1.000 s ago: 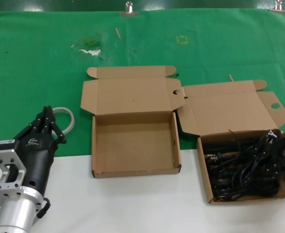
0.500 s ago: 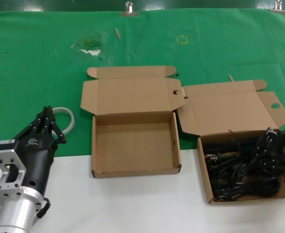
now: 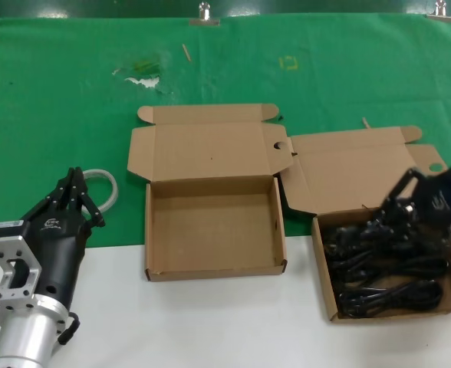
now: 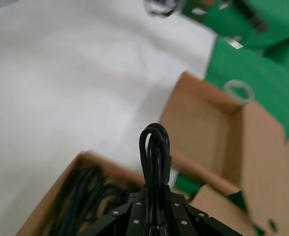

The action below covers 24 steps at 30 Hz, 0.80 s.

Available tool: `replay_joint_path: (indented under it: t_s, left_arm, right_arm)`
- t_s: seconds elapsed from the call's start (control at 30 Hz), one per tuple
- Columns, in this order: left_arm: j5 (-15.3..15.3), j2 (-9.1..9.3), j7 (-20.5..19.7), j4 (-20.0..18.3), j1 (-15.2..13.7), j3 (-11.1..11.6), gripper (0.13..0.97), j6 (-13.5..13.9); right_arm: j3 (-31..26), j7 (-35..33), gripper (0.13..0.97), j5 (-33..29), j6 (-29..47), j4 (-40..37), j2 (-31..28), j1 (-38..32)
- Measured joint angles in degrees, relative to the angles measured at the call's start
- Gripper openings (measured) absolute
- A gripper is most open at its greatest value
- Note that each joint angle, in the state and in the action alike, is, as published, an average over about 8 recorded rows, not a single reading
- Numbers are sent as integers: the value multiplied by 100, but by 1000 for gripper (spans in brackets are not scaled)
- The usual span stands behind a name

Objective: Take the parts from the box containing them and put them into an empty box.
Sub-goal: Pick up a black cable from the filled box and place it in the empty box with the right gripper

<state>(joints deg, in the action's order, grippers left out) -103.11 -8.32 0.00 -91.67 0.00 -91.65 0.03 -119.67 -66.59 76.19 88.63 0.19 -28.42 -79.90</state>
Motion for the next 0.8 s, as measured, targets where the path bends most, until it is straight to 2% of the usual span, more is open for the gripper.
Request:
replay_joint_path:
  t_s: [0.4,0.8]
  left_arm:
    - [0,0,0,0,0,0,156,0]
    - [0,0,0,0,0,0,156,0]
  right_arm:
    - [484,706,185,491,124,-11,431,24]
    - [487,940,185,887,106,323,1178,290]
